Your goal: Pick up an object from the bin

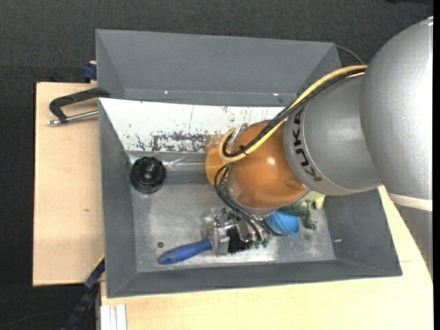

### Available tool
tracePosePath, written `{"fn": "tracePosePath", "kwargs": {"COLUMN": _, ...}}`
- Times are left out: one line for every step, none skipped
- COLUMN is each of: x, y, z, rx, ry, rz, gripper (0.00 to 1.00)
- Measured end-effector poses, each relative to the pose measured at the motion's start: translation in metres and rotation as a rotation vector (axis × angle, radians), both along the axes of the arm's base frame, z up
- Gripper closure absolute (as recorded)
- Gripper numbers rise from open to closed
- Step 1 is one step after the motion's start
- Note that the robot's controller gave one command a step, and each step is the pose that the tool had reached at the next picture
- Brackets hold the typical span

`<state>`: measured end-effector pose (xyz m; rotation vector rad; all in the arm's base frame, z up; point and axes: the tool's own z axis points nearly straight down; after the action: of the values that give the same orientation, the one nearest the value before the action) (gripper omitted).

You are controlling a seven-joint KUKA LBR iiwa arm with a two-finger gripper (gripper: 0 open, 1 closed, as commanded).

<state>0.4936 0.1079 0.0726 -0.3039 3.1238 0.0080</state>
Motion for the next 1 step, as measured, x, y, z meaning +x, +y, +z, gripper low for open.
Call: {"fn": "tracePosePath", "kwargs": {"x": 0.0222, "y": -0.0029, "z": 0.0839, "rx": -0.002, "ry": -0.012, "rz": 0.019, "gripper": 1.0}}
